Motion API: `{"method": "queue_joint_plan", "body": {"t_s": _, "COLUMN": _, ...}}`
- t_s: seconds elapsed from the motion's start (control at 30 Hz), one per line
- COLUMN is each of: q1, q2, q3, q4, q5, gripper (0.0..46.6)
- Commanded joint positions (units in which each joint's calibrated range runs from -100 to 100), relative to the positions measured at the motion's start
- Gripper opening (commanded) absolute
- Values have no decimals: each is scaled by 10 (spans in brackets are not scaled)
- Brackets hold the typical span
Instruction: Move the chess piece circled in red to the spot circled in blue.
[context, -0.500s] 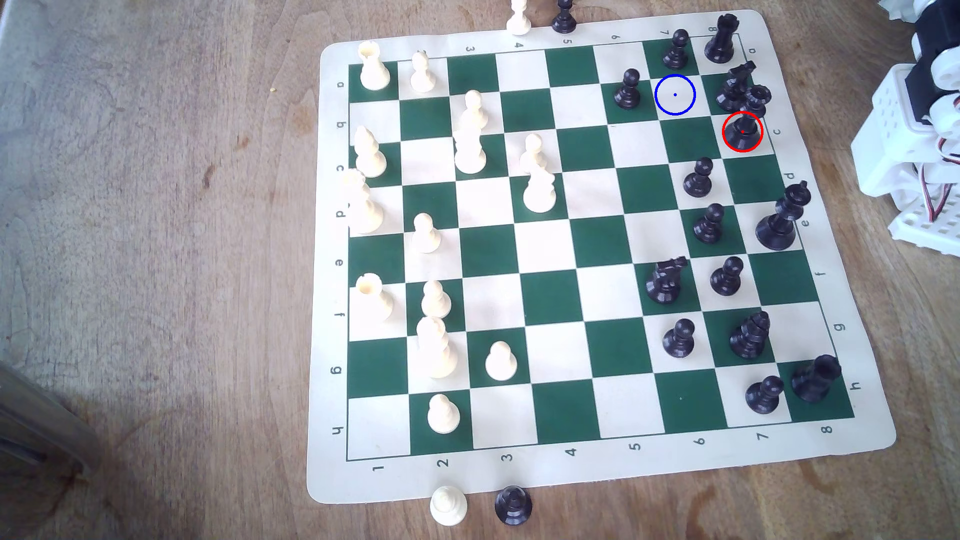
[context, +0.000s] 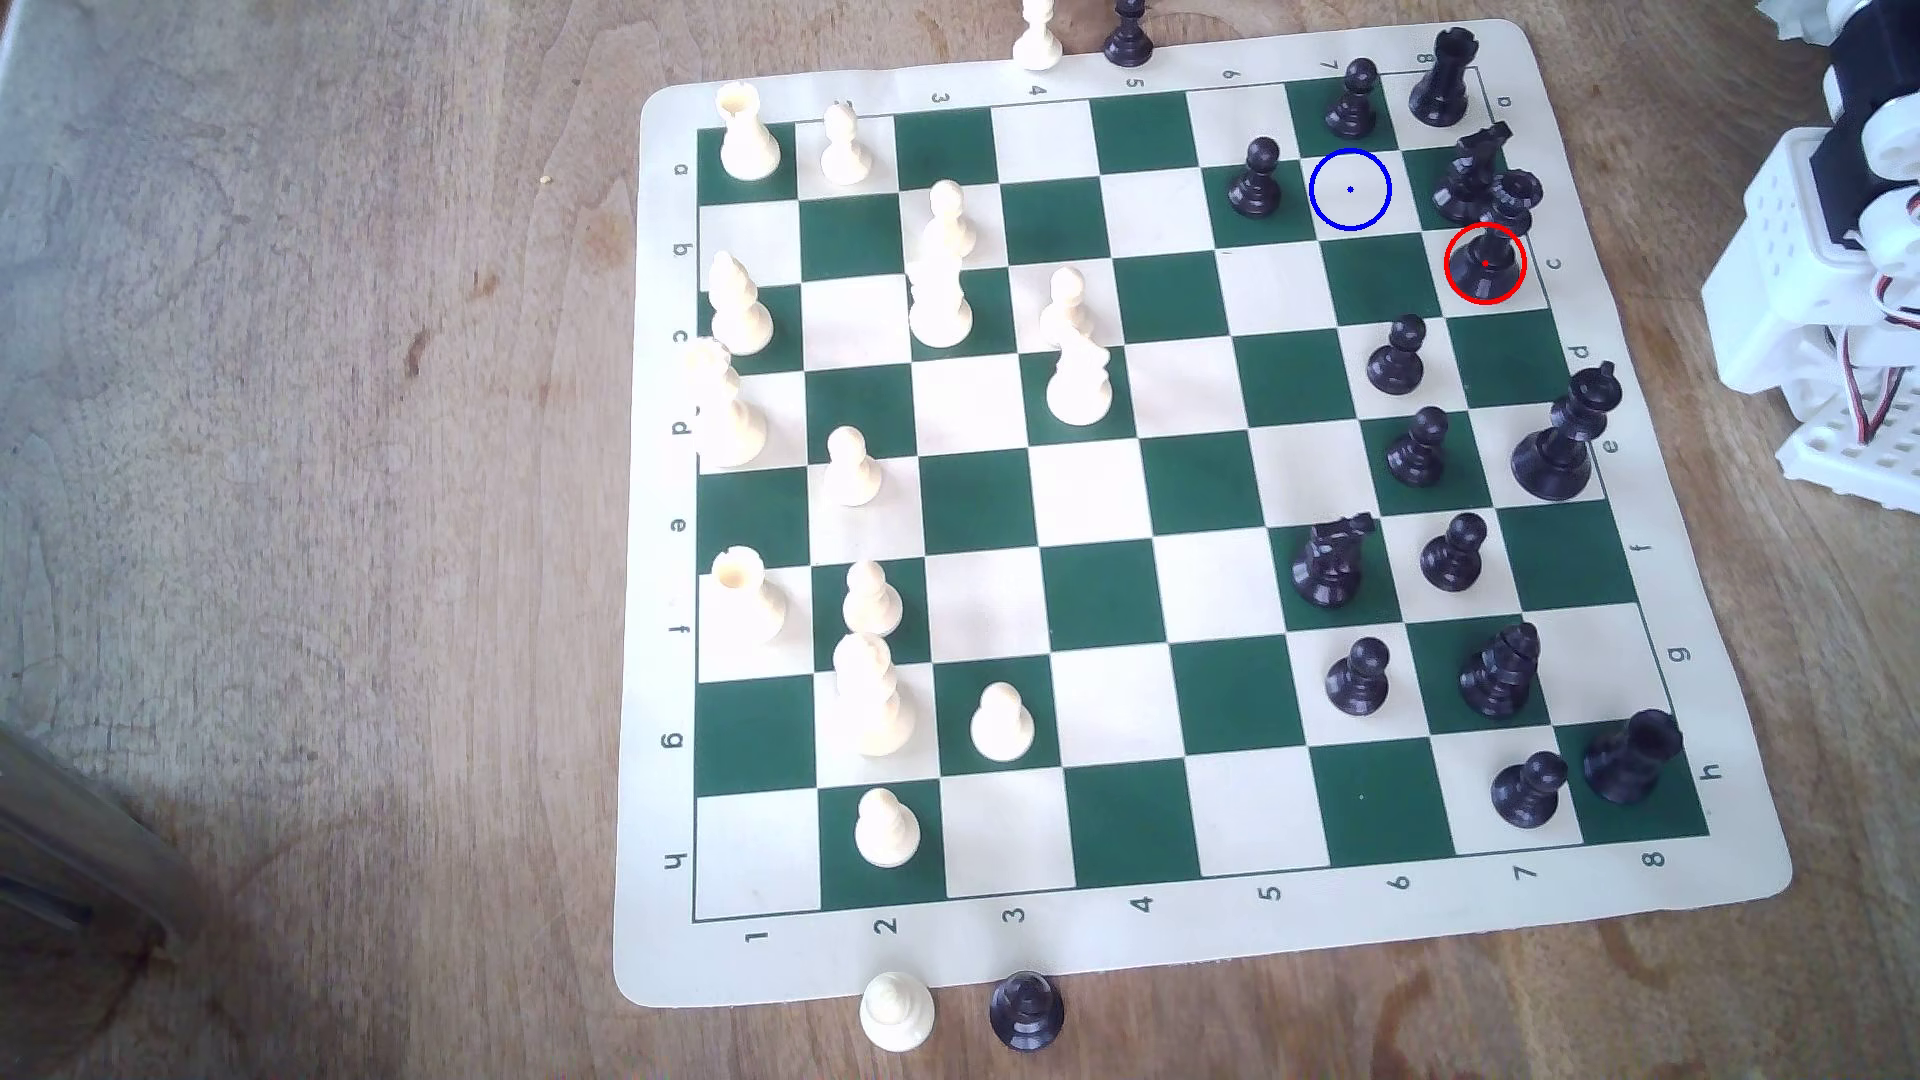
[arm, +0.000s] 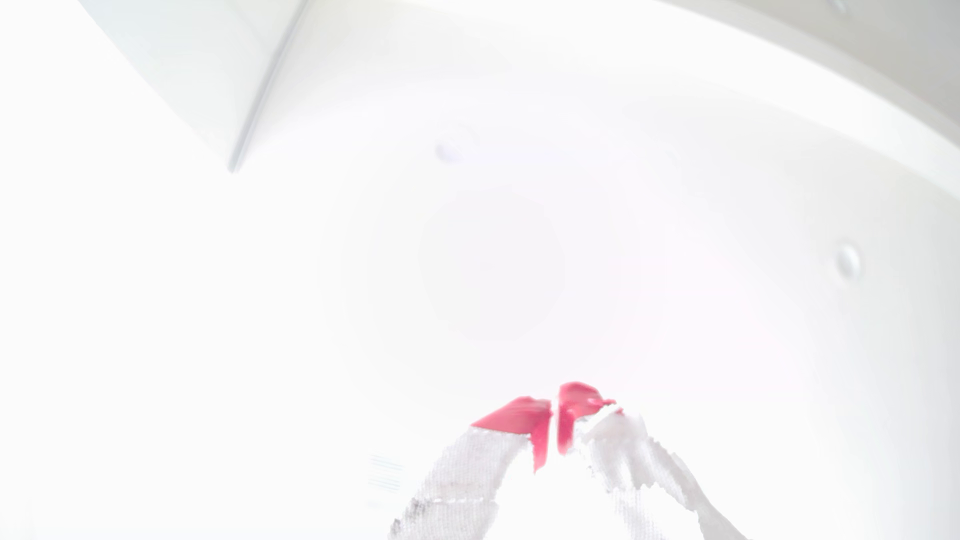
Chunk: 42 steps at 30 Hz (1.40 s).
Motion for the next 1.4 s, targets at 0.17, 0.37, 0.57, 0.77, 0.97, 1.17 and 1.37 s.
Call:
{"method": "queue_joint_plan", "body": {"t_s": 0.17, "q1": 0, "q2": -3, "q3": 9, "q4": 26, "q5": 1, "gripper": 2}}
{"method": "queue_joint_plan", "body": {"t_s": 0.37, "q1": -12, "q2": -2, "q3": 9, "q4": 356, "q5": 3, "gripper": 2}}
{"method": "queue_joint_plan", "body": {"t_s": 0.57, "q1": 7, "q2": -1, "q3": -11, "q4": 778, "q5": 41, "gripper": 2}}
{"method": "queue_joint_plan", "body": {"t_s": 0.77, "q1": 39, "q2": 4, "q3": -272, "q4": 1317, "q5": 18, "gripper": 6}}
{"method": "queue_joint_plan", "body": {"t_s": 0.97, "q1": 80, "q2": 35, "q3": -351, "q4": 1570, "q5": 15, "gripper": 33}}
{"method": "queue_joint_plan", "body": {"t_s": 1.17, "q1": 81, "q2": 102, "q3": -425, "q4": 1777, "q5": 4, "gripper": 55}}
{"method": "queue_joint_plan", "body": {"t_s": 1.37, "q1": 140, "q2": 333, "q3": -534, "q4": 1804, "q5": 6, "gripper": 58}}
